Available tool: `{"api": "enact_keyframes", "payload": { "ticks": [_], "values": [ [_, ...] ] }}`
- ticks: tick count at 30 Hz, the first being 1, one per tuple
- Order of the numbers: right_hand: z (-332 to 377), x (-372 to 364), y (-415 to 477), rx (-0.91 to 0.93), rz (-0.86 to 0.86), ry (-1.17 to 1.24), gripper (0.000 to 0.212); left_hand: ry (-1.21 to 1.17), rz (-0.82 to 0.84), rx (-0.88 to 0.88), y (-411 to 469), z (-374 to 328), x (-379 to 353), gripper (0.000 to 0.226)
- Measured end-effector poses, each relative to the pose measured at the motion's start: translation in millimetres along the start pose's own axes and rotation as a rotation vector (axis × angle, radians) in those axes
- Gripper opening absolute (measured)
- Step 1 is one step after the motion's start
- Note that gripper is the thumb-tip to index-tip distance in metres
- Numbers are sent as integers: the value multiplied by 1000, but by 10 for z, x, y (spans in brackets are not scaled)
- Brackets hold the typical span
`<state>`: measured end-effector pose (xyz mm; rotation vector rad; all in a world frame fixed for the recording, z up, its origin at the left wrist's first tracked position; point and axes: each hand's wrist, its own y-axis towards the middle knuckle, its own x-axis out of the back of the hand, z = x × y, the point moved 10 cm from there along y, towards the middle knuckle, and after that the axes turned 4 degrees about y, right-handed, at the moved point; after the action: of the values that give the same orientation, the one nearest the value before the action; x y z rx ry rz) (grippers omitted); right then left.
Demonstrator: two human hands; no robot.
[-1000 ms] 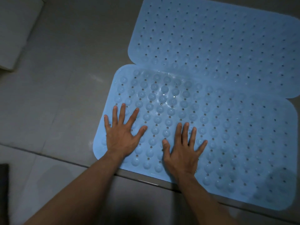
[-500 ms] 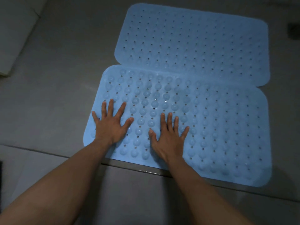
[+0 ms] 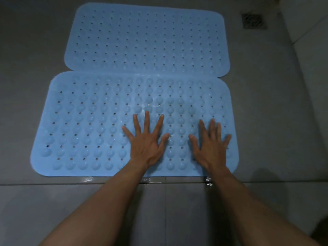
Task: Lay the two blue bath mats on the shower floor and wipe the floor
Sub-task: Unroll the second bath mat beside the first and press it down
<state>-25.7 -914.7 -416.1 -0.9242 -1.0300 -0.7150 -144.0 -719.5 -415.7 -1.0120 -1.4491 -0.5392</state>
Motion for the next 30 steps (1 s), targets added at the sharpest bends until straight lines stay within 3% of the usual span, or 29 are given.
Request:
{"api": "enact_keyframes", "payload": {
  "ticks": [4, 8, 22, 30],
  "values": [
    [-391, -125, 3, -50, 45, -29, 76, 50, 44, 96, 7, -120, -178, 76],
    [-382, -115, -3, -63, -17, -47, 78, 84, 56, 123, 6, -134, -166, 83],
    [-312, -144, 26, -17, 37, -47, 68, 70, 100, 156, 61, -174, -155, 97],
    [-295, -132, 28, -20, 59, -44, 78, 93, 84, 167, 73, -185, -134, 110]
  ]
}}
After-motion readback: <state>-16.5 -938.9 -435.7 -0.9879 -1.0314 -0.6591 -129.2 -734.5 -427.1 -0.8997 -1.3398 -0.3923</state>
